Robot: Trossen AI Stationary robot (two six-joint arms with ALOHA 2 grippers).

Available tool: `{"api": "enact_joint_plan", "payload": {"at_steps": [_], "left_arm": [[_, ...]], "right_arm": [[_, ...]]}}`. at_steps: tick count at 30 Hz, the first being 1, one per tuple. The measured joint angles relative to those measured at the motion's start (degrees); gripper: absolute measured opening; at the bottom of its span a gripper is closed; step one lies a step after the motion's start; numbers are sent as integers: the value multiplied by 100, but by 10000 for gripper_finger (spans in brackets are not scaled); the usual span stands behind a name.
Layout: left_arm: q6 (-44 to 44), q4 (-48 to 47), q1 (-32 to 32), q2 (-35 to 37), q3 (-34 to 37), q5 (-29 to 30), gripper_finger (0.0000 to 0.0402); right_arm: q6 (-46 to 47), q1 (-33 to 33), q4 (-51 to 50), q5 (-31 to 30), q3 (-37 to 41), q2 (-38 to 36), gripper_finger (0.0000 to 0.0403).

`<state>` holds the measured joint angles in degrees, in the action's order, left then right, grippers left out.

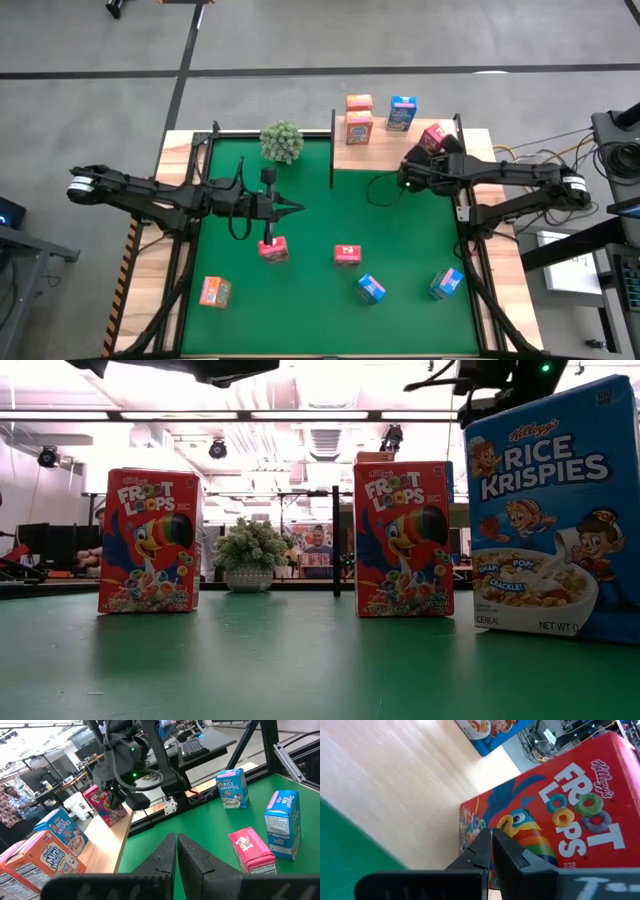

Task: Stack cereal on shelf
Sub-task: Put the top red cereal box on the shelf

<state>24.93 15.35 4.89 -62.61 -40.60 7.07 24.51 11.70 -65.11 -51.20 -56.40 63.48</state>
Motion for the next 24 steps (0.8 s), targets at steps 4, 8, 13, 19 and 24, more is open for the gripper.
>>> {"api": "enact_joint_plan", "payload": {"at_steps": [4,8,13,19,24], "left_arm": [[4,0,0,0,0,1,0],[4,0,0,0,0,0,0],[7,0,0,0,0,0,0],[7,-2,0,0,0,0,0],[5,-2,0,0,0,0,0]], "right_arm": [[-388,52,360,-1,0,0,9],[-553,44,392,392,-91,2,9],[-504,31,361,1438,-275,-48,9],[-501,29,200,2808,-759,-50,9],[-447,-1,171,3691,-1313,-50,9]]}}
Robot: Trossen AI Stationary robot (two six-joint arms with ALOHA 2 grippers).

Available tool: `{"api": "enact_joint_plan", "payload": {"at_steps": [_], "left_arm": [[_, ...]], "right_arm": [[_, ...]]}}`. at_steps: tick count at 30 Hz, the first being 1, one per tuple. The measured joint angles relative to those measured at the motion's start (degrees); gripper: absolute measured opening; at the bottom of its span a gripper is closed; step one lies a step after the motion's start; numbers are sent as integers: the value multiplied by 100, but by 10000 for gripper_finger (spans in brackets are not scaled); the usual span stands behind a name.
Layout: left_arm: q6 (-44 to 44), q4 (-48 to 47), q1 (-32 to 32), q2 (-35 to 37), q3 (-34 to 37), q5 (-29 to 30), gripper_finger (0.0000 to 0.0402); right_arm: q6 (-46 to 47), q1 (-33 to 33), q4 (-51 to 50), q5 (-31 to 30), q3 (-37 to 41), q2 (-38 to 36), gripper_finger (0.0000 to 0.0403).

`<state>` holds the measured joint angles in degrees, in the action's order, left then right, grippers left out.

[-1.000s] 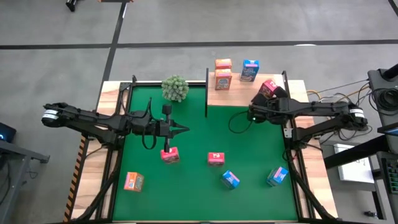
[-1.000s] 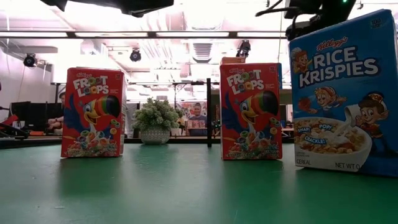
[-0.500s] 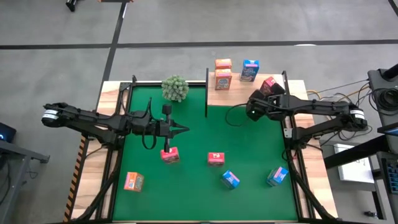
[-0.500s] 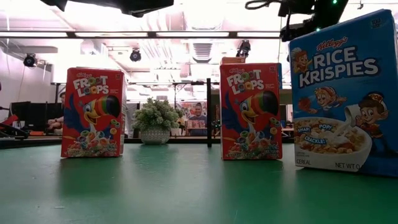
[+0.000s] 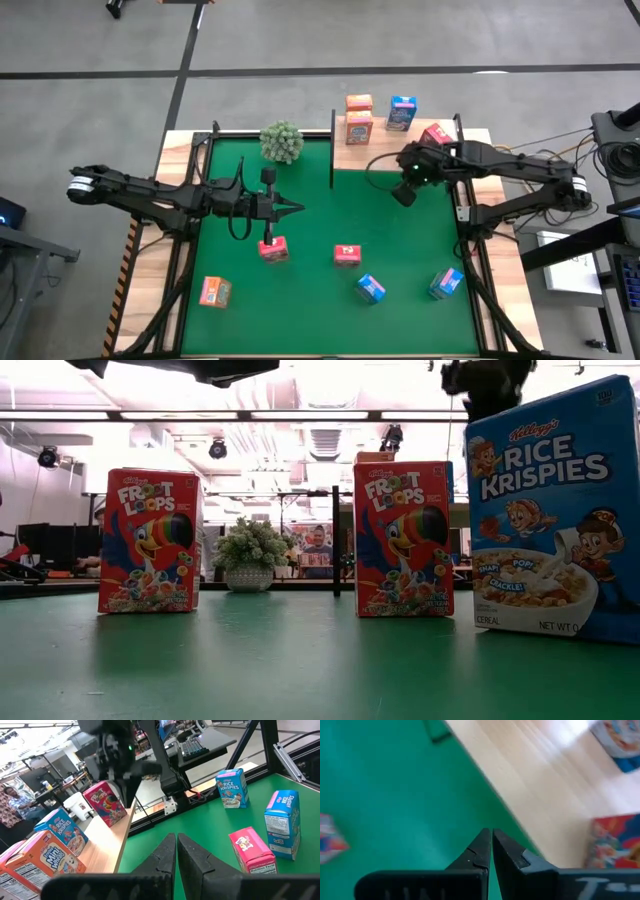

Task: Stack cereal on shelf
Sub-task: Put the top red cereal box on the shelf

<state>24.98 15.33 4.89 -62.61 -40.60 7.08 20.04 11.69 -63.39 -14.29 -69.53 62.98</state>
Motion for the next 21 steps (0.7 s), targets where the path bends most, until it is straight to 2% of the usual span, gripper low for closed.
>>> {"api": "enact_joint_plan", "payload": {"at_steps": [4,7,9,12,14,21], "left_arm": [[0,0,0,0,0,0,0],[-1,-2,0,0,0,0,0],[-1,-4,0,0,0,1,0],[-1,-4,0,0,0,-1,0],[1,-4,0,0,2,-1,0],[24,0,0,0,2,-1,0]], "right_arm": [[623,-164,-342,529,-387,0,9],[1491,-278,-1117,867,-580,7,9],[2061,-321,-1862,848,-632,9,9],[2413,-318,-2664,289,-590,-2,9],[2418,-313,-2613,-225,-483,-62,9],[1993,-147,-2313,-1090,-470,-105,9]]}}
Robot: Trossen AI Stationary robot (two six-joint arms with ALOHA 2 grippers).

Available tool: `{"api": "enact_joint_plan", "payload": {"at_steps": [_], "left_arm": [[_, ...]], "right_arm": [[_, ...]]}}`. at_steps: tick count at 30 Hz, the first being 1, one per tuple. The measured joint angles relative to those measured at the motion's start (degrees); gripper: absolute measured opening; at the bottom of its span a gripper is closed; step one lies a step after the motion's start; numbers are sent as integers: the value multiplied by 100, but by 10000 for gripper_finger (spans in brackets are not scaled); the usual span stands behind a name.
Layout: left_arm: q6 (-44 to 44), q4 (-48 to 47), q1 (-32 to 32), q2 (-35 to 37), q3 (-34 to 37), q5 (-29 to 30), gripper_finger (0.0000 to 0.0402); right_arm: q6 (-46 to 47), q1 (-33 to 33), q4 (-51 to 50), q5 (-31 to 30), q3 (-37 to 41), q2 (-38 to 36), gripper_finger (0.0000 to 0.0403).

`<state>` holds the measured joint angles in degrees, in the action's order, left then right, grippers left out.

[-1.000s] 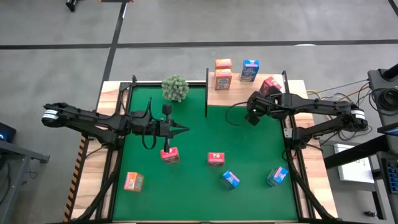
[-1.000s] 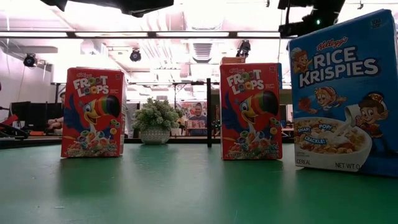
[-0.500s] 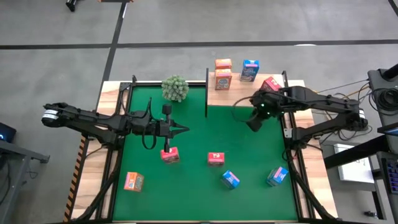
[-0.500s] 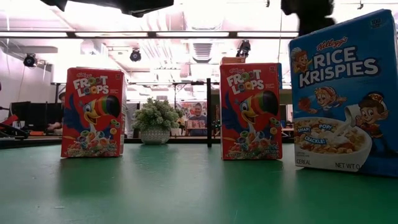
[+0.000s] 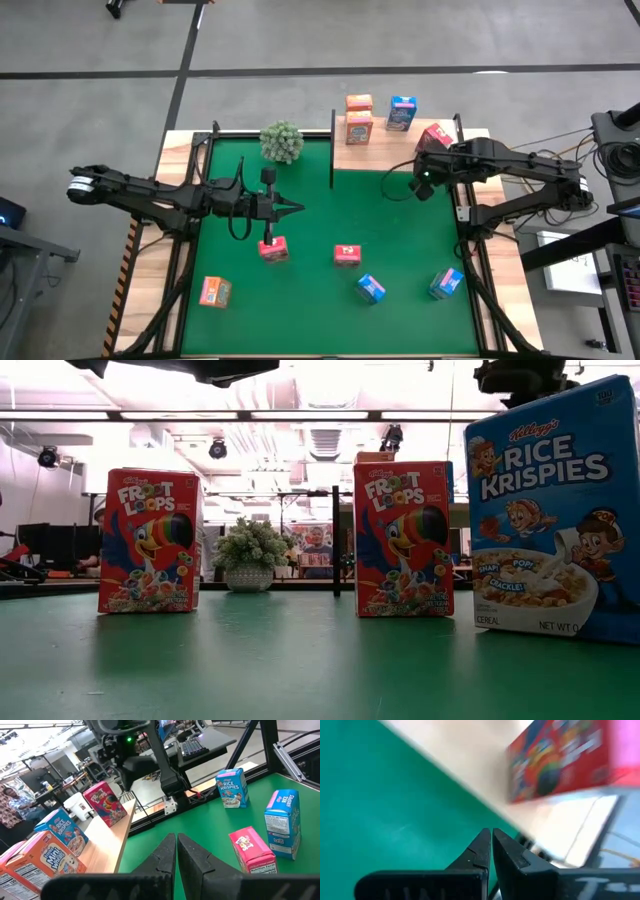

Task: Stack cereal on shelf
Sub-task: Put the top red cereal box on the shelf

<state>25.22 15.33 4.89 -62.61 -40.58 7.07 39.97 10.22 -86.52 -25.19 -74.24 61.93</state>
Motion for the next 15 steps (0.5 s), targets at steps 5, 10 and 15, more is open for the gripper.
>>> {"api": "enact_joint_plan", "payload": {"at_steps": [5,10,15], "left_arm": [[2,0,-1,0,0,0,0],[2,0,-2,0,0,0,0],[2,0,0,0,0,0,0]], "right_arm": [[-192,215,-15,-370,0,-1,9],[-368,447,20,-749,0,7,9],[-620,677,30,-1241,0,7,9]]}}
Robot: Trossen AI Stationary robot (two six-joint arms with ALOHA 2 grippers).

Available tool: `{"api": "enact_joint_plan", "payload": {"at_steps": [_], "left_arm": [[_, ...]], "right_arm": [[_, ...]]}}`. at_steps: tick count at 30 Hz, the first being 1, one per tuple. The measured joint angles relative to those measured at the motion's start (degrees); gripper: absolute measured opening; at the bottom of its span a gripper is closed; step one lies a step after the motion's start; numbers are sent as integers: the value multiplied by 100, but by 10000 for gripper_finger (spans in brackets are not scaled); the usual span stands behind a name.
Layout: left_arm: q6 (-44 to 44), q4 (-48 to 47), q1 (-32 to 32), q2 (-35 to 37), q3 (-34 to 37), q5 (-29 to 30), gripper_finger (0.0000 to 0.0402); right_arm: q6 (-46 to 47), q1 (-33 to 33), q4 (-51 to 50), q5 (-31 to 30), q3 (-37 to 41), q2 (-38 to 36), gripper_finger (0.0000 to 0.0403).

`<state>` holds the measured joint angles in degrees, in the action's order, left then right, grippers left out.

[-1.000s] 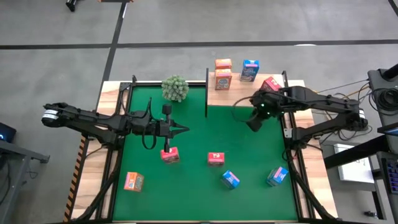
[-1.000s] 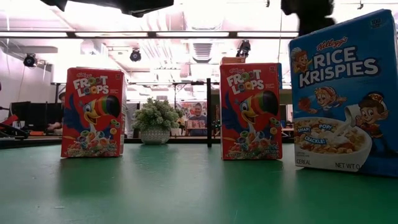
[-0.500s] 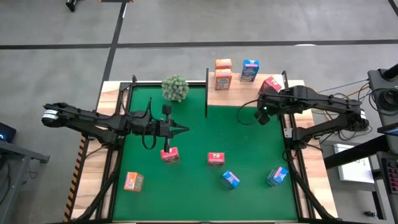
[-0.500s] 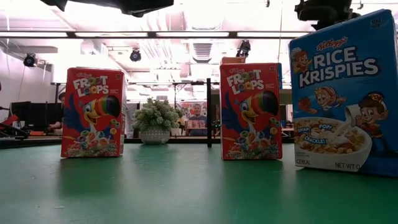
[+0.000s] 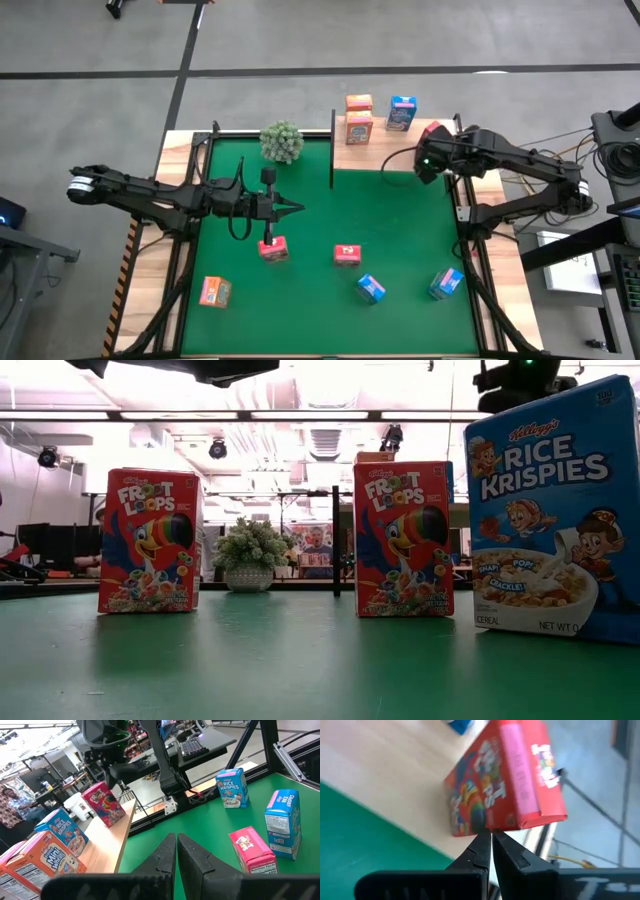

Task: Stack cereal on shelf
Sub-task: Put the top red cereal box on the shelf

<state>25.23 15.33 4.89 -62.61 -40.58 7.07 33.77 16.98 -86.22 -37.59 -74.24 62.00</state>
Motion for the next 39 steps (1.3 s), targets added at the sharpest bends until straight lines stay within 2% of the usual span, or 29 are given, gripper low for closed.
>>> {"api": "enact_joint_plan", "payload": {"at_steps": [5,11,21,29,39], "left_arm": [[0,-2,-2,0,0,0,0],[2,0,0,0,0,0,0],[-8,0,-2,0,0,0,0],[-17,-1,-2,0,0,0,0],[-2,0,-2,0,0,0,0]], "right_arm": [[-192,167,69,-467,16,4,9],[-661,246,613,-598,57,4,9],[-764,331,547,-56,354,-7,9],[-917,509,614,-876,906,-4,9],[-2185,778,1800,-1151,1429,-2,9]]}}
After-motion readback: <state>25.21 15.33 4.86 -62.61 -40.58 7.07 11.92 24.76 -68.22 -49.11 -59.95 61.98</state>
